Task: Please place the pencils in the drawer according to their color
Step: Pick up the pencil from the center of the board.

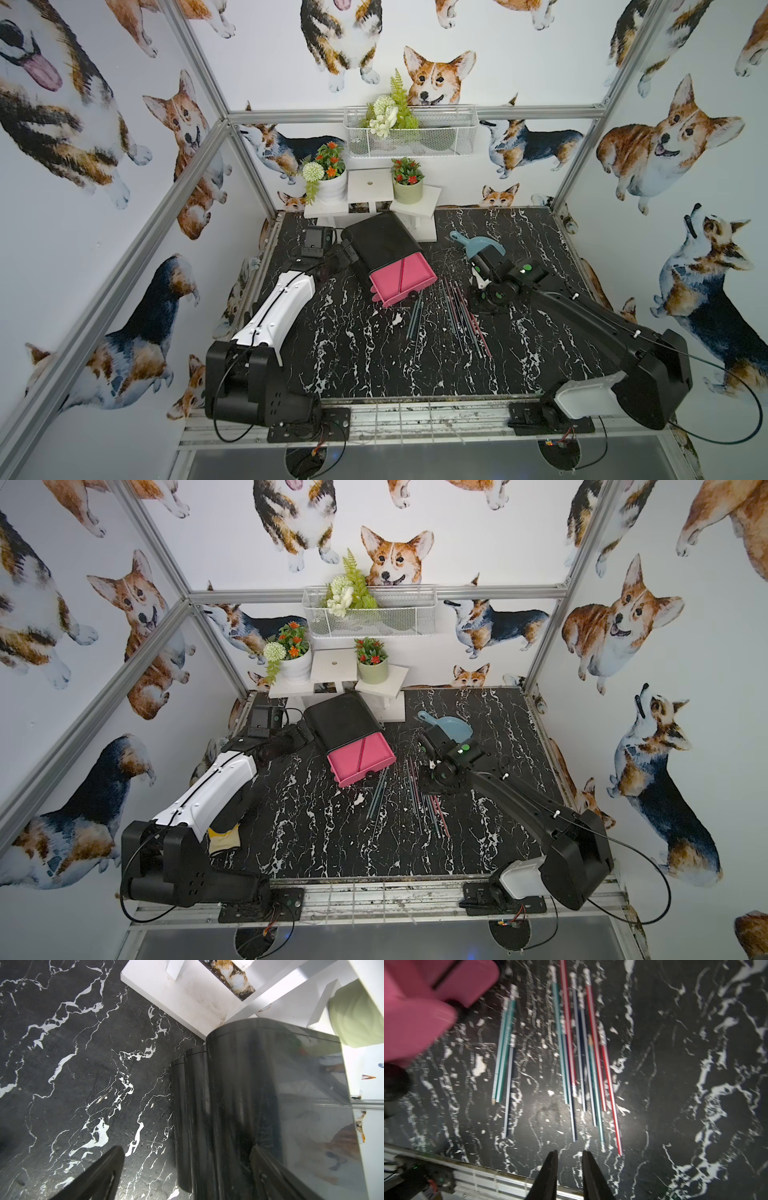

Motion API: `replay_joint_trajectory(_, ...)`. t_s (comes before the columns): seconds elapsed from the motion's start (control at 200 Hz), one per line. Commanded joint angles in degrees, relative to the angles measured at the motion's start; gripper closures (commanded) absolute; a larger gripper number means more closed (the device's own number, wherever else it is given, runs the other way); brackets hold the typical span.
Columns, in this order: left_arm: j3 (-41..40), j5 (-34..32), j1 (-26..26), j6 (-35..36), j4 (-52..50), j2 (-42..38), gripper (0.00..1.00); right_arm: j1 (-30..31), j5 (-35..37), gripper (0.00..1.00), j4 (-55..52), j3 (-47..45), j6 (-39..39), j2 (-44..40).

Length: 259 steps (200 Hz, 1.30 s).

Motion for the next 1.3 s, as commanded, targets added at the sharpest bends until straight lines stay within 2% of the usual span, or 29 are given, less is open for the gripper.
replay_joint_trajectory(0.0,-0.1,1.4,-0.1,1.5,-3.6,0.2,0.00,-0.9,3.3,0.73,-1.4,-4.6,-0.3,-2.2)
replay_joint_trajectory(0.295,0.4,1.0,-0.1,1.7,-3.9,0.7,0.00,-0.6,4.1,0.73,1.3,-11.7,-0.9,-1.5)
replay_joint_trajectory(0.556,0.4,1.4,-0.1,1.6,-3.8,1.0,0.00,1.0,6.3,0.65,3.9,-11.7,-3.0,4.7)
replay_joint_trajectory(1.026,0.4,1.2,-0.1,1.7,-3.9,1.1,0.00,1.0,5.6,0.65,9.7,-11.9,-5.4,13.1)
replay_joint_trajectory(1.291,0.4,1.1,-0.1,1.7,-4.1,1.0,0.00,-2.1,3.6,0.73,11.9,-14.9,-4.9,13.2)
